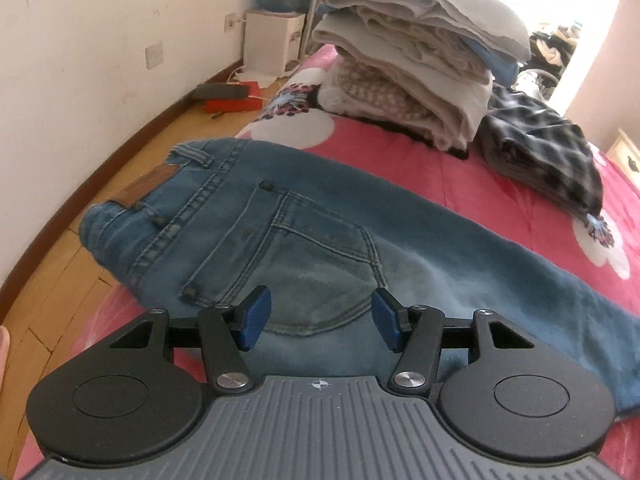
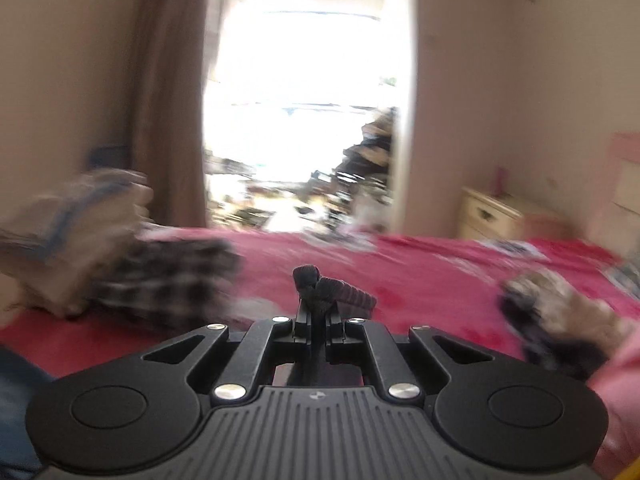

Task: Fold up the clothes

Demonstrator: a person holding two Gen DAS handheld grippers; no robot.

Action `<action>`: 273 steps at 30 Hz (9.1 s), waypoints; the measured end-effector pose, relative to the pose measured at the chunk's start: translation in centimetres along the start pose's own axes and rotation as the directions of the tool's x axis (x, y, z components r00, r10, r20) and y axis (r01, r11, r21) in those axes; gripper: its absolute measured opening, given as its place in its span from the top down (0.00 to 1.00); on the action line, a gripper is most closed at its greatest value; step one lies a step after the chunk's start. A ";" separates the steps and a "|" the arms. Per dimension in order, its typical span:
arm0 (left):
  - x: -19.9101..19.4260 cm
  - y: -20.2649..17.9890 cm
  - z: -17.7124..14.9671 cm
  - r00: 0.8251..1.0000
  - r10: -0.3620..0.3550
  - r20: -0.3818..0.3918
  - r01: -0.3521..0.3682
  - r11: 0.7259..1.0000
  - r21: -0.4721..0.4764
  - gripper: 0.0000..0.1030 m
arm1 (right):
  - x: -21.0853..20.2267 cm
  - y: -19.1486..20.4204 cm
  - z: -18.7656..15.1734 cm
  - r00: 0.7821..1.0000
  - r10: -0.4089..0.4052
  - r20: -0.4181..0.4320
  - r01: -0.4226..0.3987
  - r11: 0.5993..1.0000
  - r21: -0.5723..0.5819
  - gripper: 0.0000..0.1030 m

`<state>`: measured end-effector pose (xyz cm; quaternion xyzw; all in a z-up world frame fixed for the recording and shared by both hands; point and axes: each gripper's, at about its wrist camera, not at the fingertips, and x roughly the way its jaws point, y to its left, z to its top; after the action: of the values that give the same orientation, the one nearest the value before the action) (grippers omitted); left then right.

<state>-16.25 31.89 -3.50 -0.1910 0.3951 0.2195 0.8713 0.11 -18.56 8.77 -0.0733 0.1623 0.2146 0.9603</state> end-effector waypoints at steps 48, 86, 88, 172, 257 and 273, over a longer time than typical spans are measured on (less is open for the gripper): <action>-3.2 18.4 -4.5 0.989 -0.008 0.148 0.075 0.887 -0.456 0.44 | 10.3 55.1 -5.0 0.503 0.776 -0.380 -0.854 0.377 -0.359 0.90; 1.7 14.3 -2.7 0.964 -0.267 0.011 0.240 0.848 -0.472 0.33 | 19.8 10.7 -15.5 0.411 0.859 -0.306 -0.224 0.421 0.879 0.27; 2.2 13.8 -2.4 0.965 -0.262 -0.001 0.232 0.855 -0.463 0.32 | 20.5 12.5 -15.5 0.359 0.884 -0.300 -0.256 0.403 0.879 0.27; 4.6 -4.7 -0.6 0.716 -0.694 -0.075 0.698 0.714 0.061 0.28 | 10.8 27.3 -6.1 0.620 0.544 -0.565 -0.783 0.481 -0.395 0.68; 7.1 -14.8 1.0 0.895 -0.420 -0.152 0.446 0.811 0.379 0.36 | 7.4 -1.9 -7.0 0.899 0.146 -0.413 -0.159 0.987 0.004 1.00; 7.4 -16.8 0.7 0.930 -0.322 -0.178 0.367 0.775 0.515 0.35 | 14.3 -4.8 -9.2 0.897 0.237 -0.373 -0.242 0.970 0.036 1.00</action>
<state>-2.48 19.97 -6.15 -0.0154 0.4336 -0.0717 0.8981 11.85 -19.26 -4.45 -0.0979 0.3492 0.3141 0.8774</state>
